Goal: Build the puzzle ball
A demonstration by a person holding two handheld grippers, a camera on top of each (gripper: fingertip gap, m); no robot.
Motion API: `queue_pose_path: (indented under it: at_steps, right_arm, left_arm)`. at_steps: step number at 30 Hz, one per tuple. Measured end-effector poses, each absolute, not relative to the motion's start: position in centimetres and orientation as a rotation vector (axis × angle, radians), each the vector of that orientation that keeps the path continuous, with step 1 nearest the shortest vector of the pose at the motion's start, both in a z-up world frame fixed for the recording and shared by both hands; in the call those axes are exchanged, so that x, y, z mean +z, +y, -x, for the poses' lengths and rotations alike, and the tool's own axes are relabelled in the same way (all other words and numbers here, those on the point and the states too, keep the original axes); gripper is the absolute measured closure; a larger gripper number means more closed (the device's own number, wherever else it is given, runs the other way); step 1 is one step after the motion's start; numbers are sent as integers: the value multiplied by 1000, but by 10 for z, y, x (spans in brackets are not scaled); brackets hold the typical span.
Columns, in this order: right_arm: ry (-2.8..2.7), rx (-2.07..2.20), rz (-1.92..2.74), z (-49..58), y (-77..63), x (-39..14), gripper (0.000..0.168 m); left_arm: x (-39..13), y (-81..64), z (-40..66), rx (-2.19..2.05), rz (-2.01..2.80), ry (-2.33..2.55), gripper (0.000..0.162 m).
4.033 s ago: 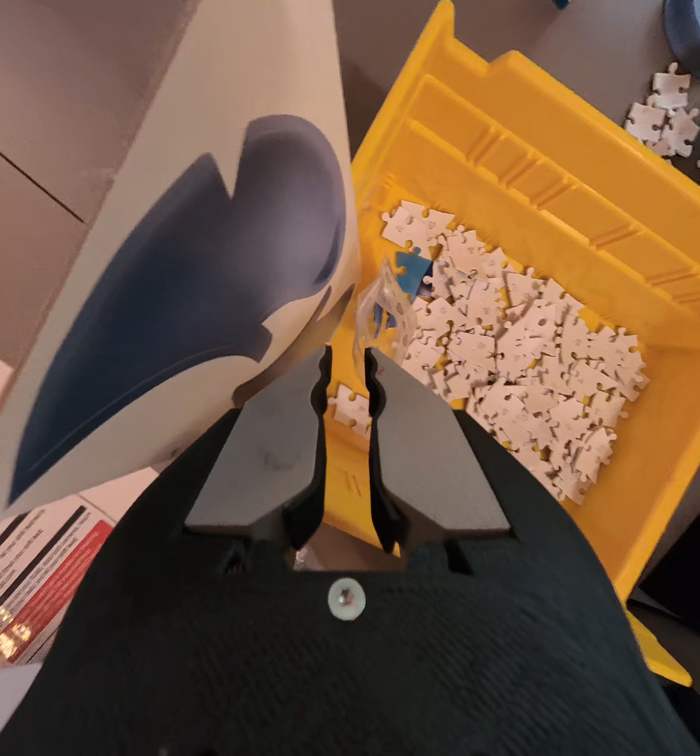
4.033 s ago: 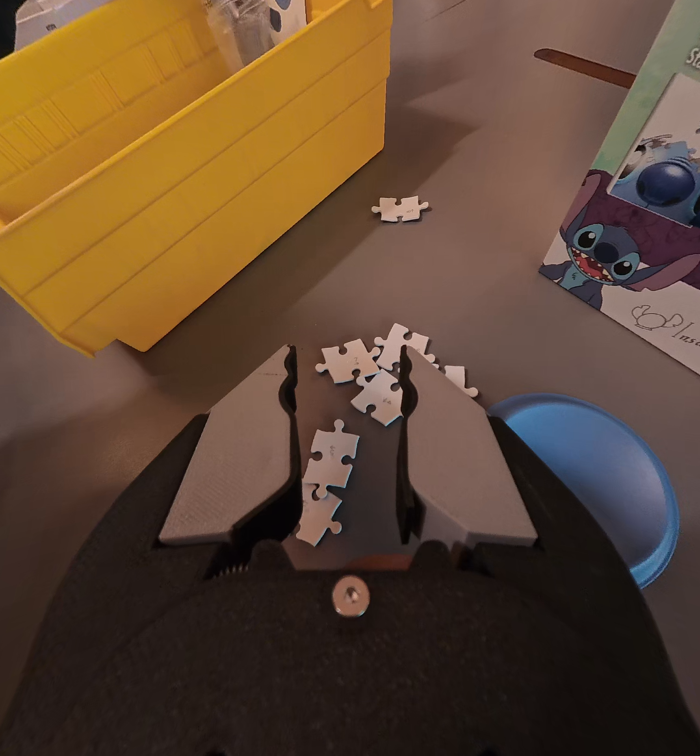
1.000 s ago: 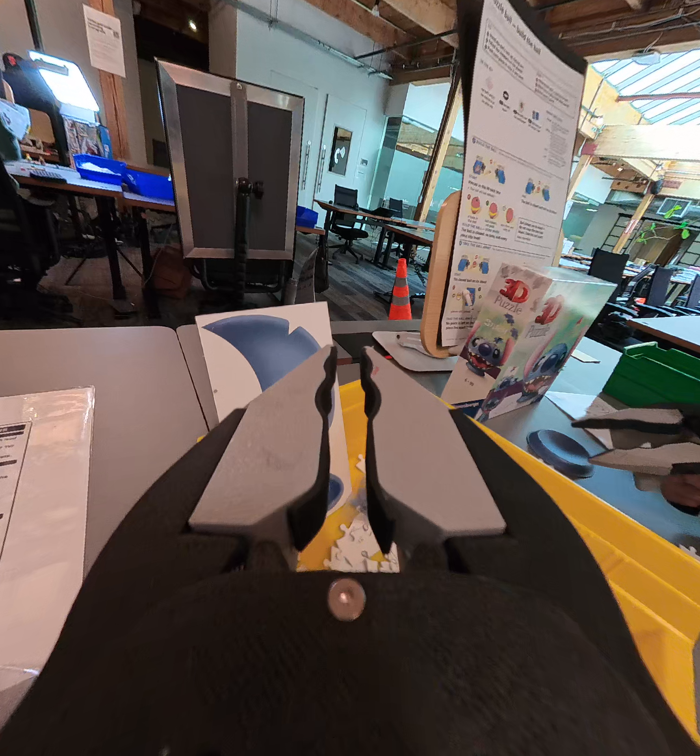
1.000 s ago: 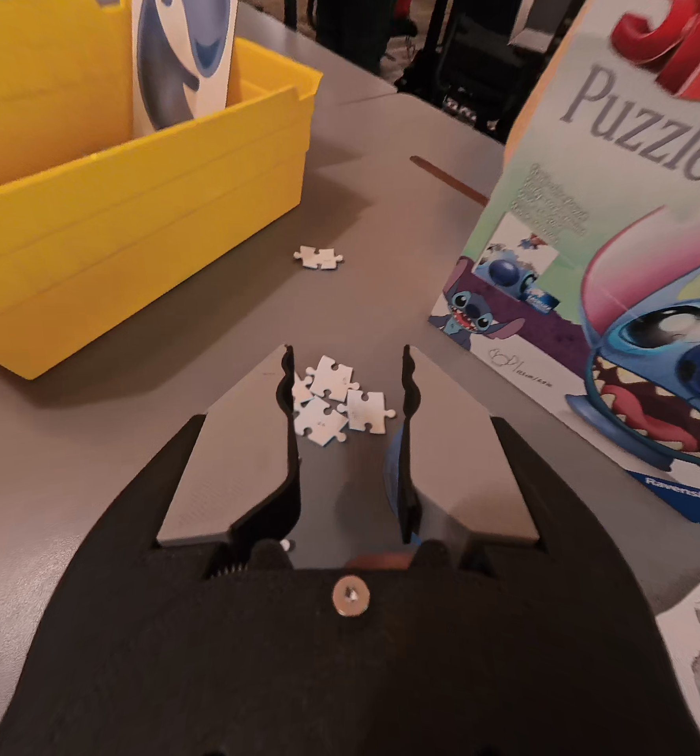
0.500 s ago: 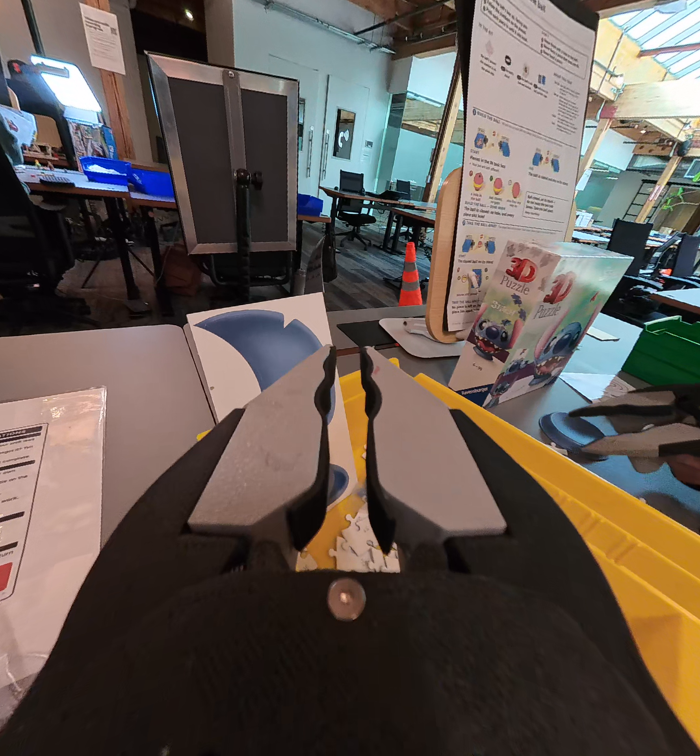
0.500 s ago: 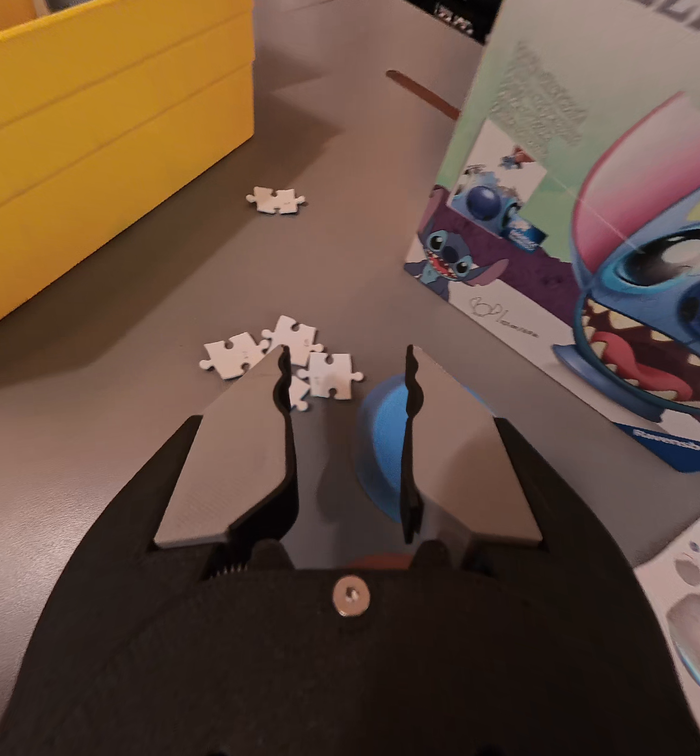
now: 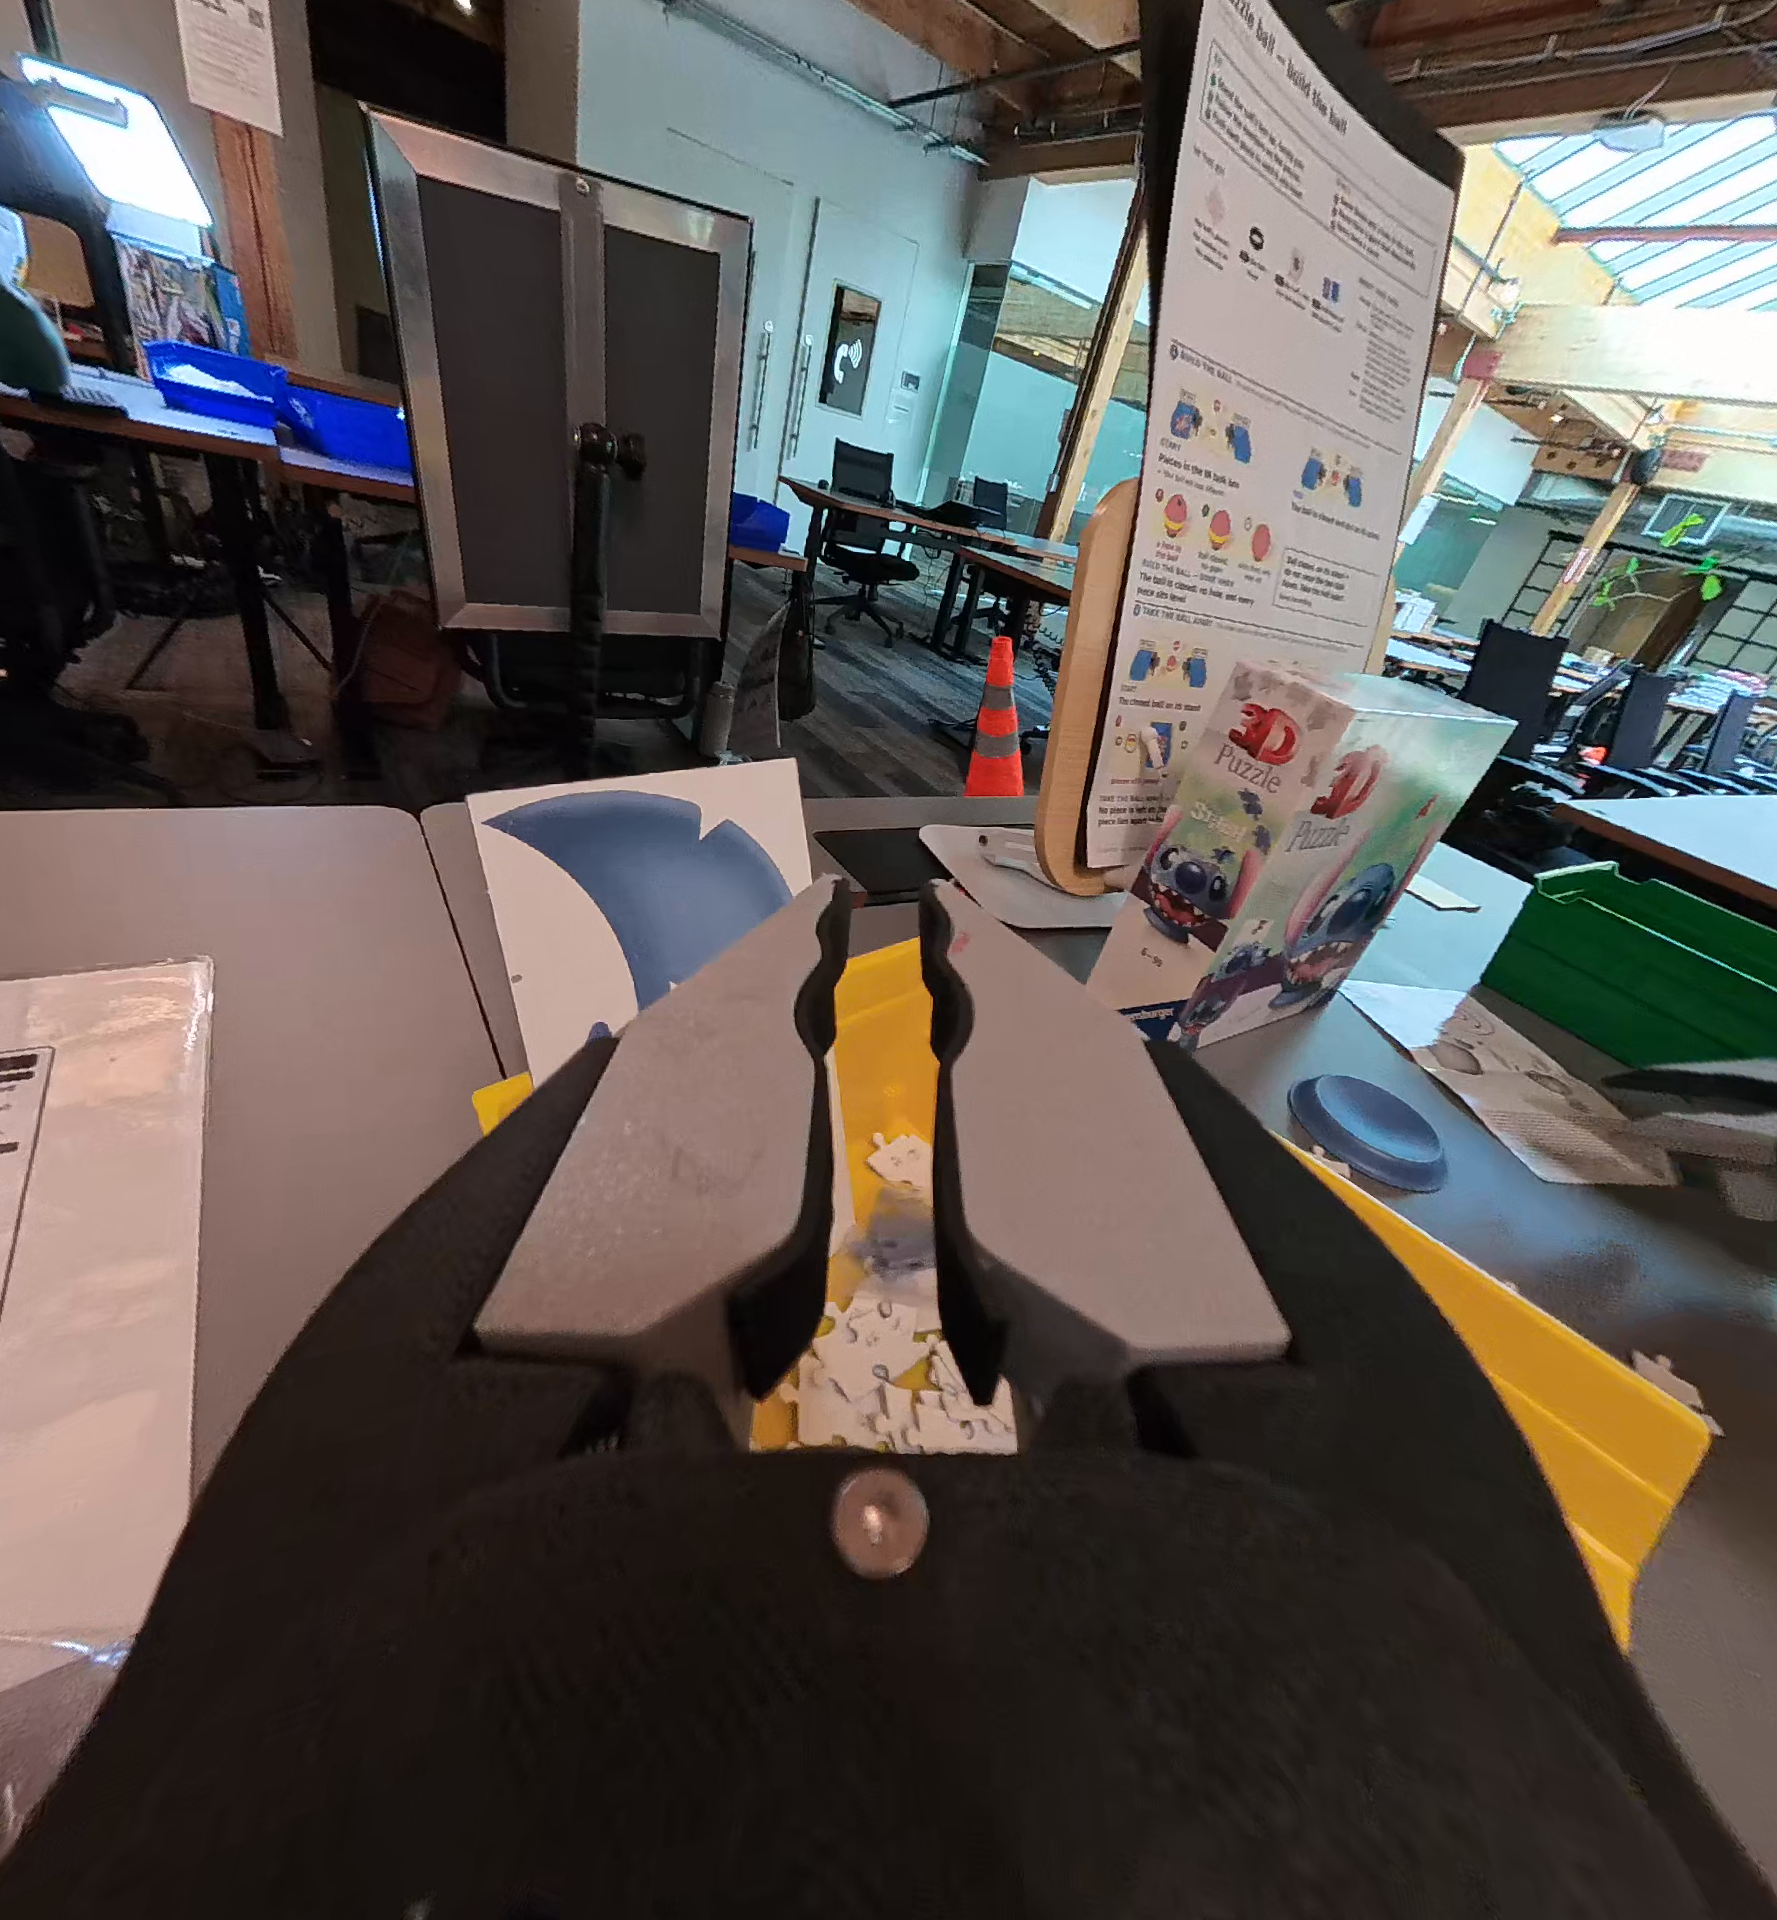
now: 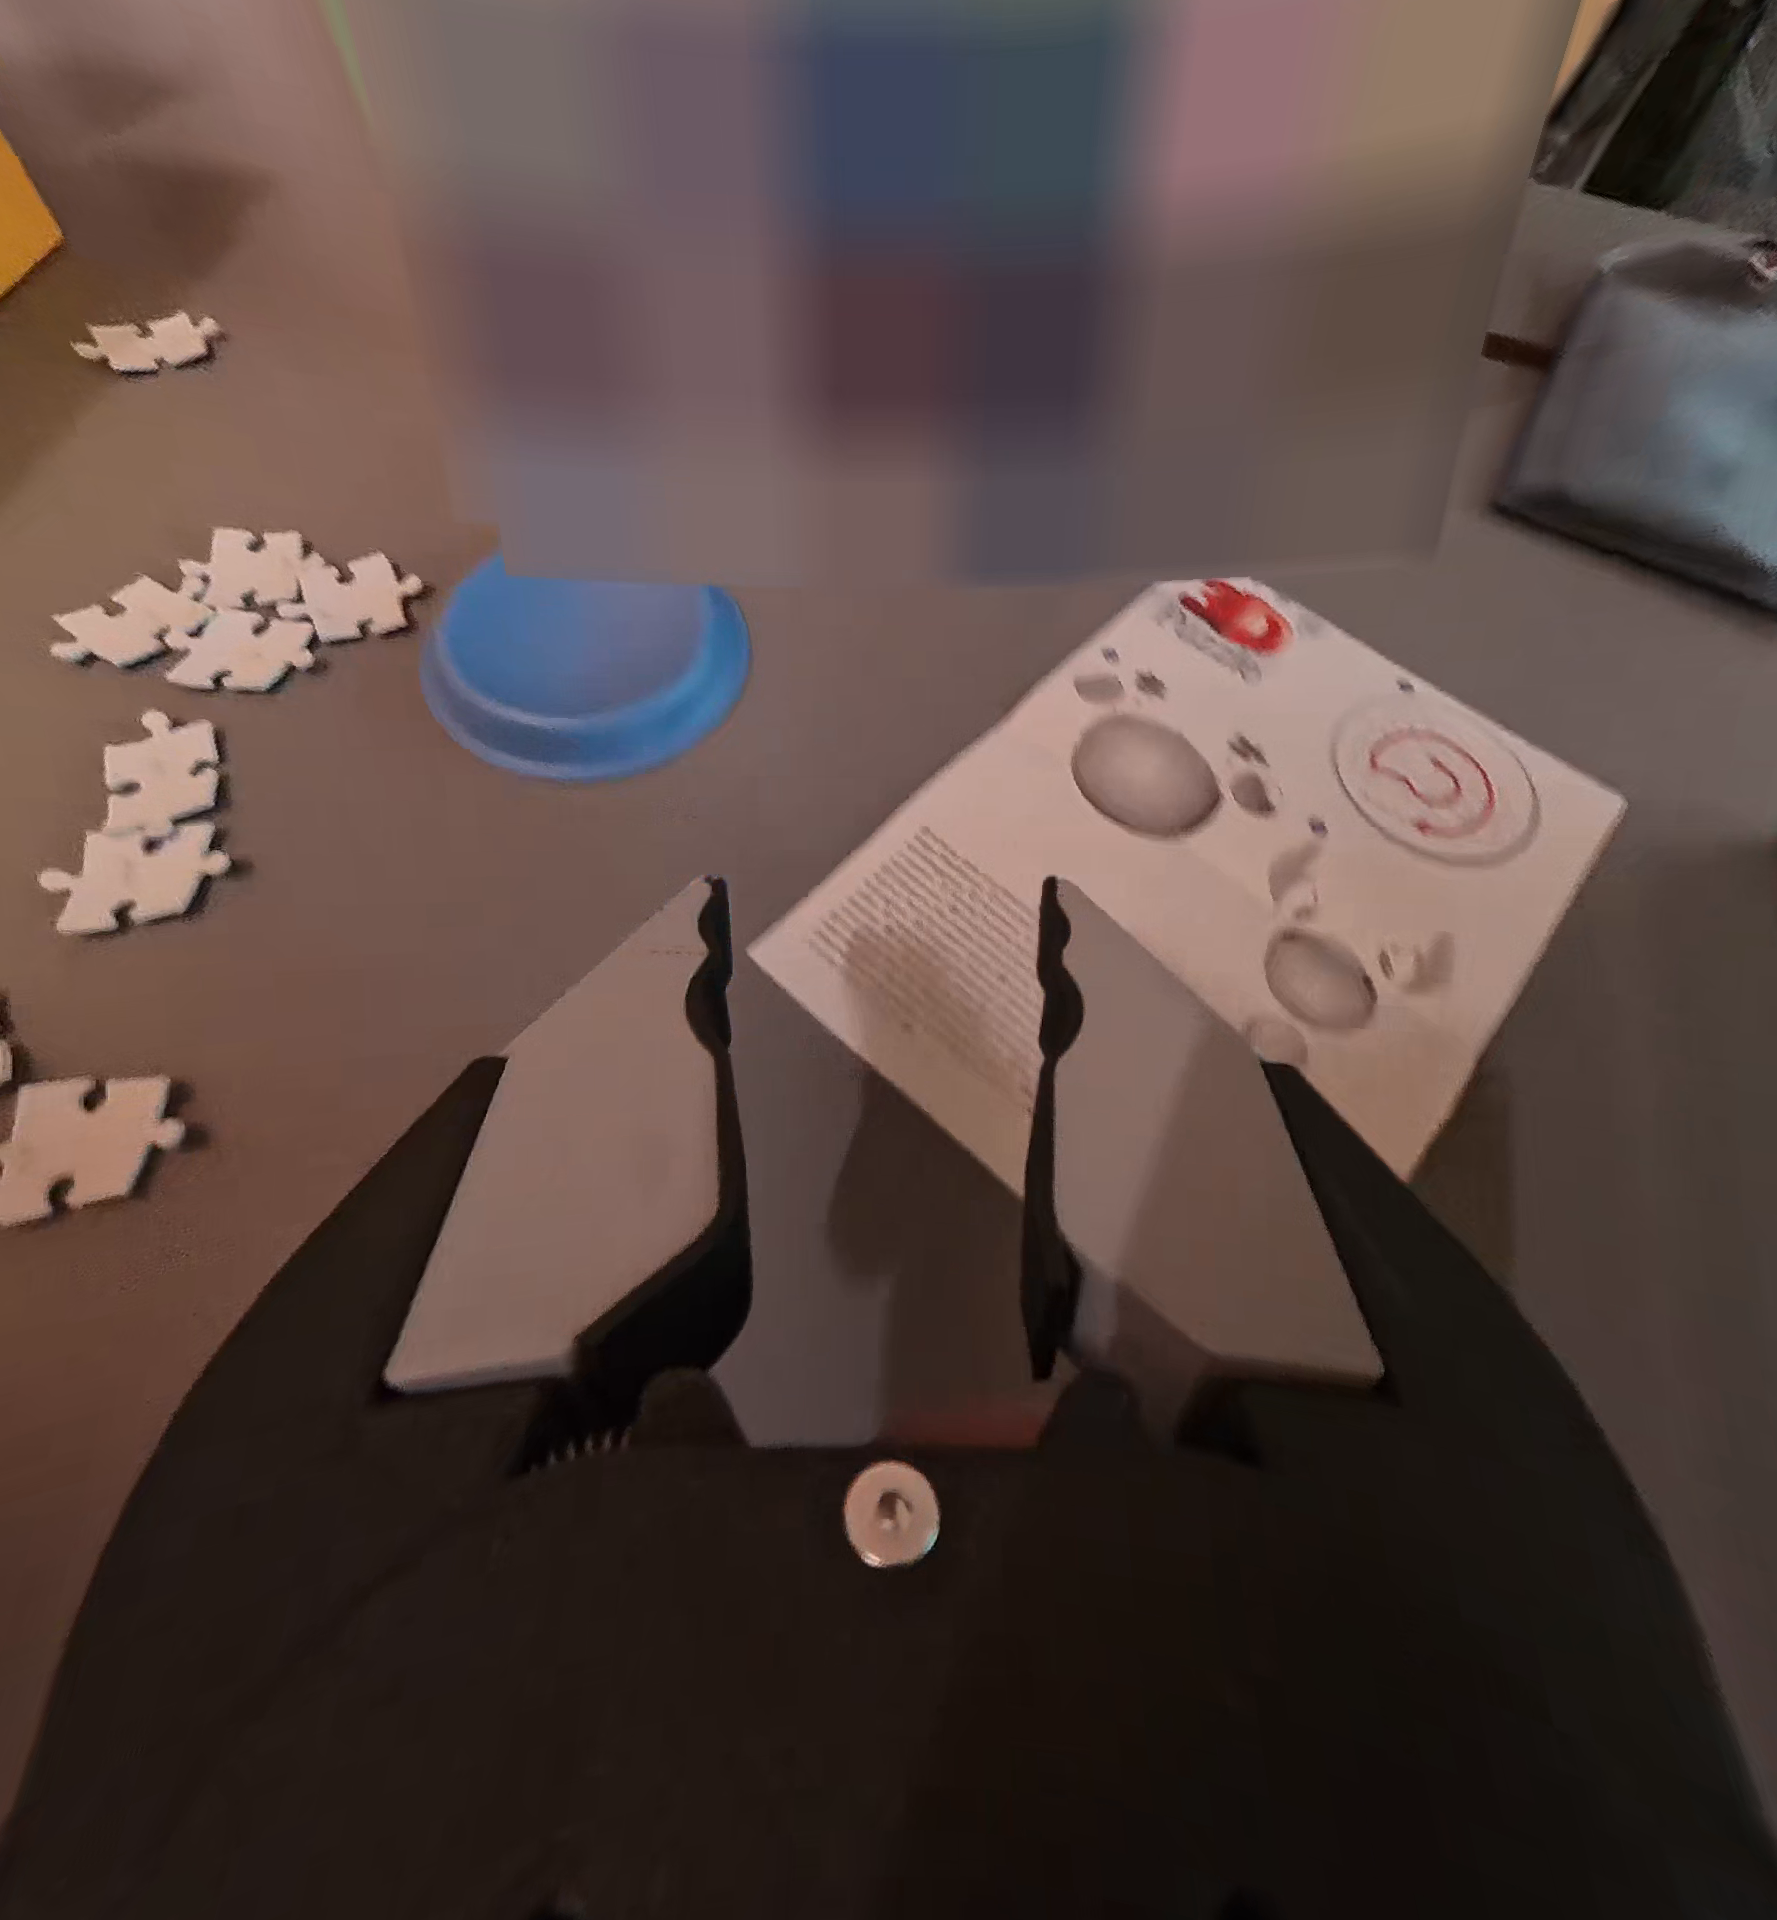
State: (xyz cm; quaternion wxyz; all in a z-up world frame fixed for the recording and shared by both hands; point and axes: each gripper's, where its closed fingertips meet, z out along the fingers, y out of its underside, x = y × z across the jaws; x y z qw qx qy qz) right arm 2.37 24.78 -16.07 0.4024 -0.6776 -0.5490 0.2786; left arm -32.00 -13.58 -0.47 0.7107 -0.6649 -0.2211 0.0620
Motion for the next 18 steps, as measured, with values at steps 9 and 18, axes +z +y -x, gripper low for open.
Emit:
queue_pose_path:
  at_steps: [9,18]
  right_arm:
    - [-1278,750,1687,-46,266,-163,112]
    - [-1177,804,1599,-46,280,-145,115]
  left_arm:
    - [-12,-146,333,145,1455,-553,152]
    - [-23,-138,331,117,1512,-573,150]
